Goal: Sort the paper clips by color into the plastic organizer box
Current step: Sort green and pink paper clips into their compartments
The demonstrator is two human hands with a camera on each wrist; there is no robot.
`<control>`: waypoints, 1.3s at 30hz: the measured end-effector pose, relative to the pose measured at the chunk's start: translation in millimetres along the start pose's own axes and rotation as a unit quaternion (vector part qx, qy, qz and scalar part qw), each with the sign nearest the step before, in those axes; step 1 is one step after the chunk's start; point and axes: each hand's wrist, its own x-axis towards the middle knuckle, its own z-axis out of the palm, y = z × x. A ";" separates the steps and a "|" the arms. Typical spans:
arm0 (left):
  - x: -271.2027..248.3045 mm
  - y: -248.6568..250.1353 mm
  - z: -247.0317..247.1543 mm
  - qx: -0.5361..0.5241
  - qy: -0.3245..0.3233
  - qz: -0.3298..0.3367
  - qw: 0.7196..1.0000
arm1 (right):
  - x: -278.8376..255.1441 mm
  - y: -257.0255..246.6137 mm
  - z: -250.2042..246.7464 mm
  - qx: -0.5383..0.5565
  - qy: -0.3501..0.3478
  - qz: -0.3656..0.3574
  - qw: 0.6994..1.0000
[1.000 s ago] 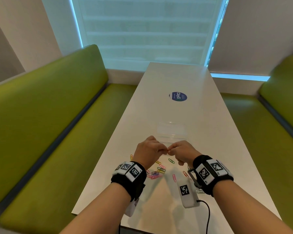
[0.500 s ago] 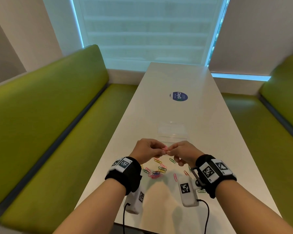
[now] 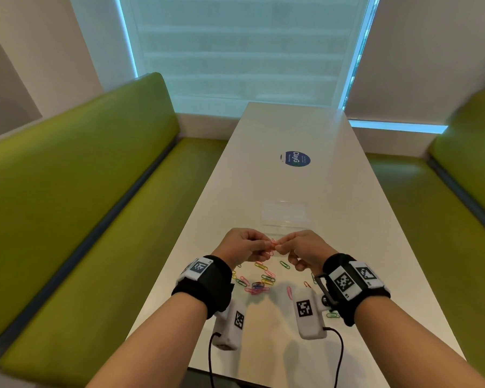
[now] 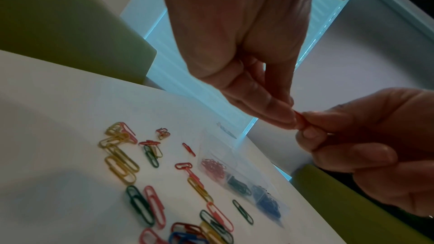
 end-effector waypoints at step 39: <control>9.1 -10.0 14.6 -0.038 0.151 0.068 0.985 | 5.3 1.3 8.8 0.047 0.051 0.000 0.998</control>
